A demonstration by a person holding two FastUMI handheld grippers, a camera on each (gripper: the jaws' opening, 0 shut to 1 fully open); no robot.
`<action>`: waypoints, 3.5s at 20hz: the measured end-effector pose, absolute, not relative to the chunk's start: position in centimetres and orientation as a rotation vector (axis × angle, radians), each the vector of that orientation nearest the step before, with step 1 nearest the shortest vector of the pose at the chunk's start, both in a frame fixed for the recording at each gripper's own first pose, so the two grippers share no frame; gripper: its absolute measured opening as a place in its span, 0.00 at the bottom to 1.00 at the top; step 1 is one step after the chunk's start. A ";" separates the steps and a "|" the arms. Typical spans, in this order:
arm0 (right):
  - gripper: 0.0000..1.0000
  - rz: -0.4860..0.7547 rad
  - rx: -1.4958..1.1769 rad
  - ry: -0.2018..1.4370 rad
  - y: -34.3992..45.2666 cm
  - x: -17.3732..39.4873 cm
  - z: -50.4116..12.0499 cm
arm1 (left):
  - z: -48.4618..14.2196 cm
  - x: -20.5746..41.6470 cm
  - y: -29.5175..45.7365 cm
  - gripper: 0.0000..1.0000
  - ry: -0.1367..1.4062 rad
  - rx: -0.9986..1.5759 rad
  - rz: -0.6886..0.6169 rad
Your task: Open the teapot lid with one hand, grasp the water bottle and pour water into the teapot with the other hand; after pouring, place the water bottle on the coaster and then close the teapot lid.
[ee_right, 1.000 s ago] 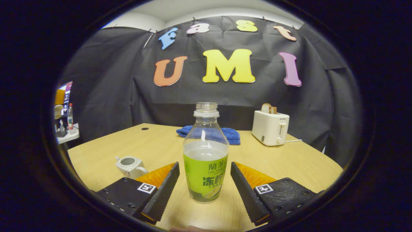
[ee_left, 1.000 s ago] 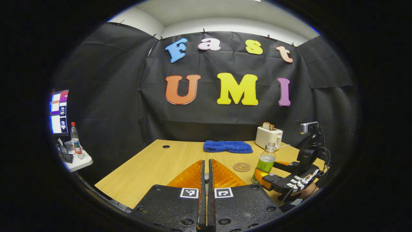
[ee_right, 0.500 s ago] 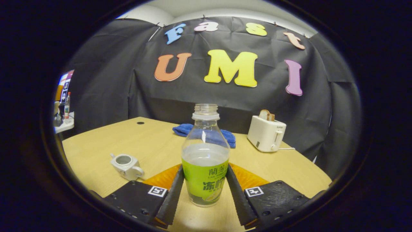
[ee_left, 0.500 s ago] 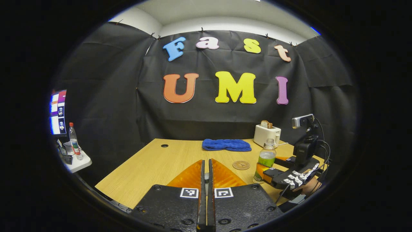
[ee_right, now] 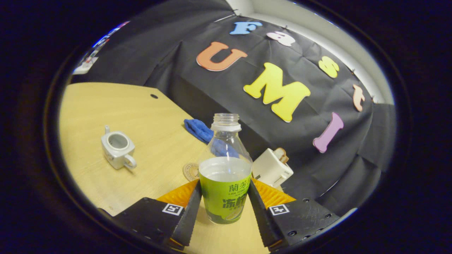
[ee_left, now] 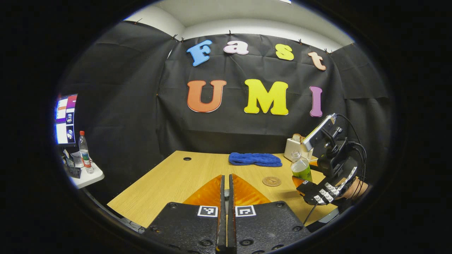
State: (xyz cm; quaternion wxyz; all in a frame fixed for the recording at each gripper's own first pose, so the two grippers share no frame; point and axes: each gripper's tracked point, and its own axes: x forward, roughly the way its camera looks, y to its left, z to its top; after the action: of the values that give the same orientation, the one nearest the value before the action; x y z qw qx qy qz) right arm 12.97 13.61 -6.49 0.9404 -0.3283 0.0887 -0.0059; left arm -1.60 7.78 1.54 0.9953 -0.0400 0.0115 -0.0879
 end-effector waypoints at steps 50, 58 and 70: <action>0.73 -0.199 -2.107 -0.328 23.5 13.3 -1.2 | 0.9 -1.8 10.5 0.04 0.047 -0.039 -0.205; 0.73 -0.221 -2.144 -0.355 23.5 13.0 0.2 | 0.9 -1.7 10.6 0.04 0.048 -0.041 -0.208; 0.75 -0.227 -2.179 -0.333 22.9 13.5 0.1 | 0.4 -1.4 10.8 0.04 0.061 -0.032 -0.208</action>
State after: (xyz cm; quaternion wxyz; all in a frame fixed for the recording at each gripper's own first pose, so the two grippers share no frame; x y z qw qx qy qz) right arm 13.48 22.94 0.08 0.4463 -0.8800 -0.1345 -0.0916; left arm -1.38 10.80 0.39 0.9940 -0.0161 0.0304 -0.1036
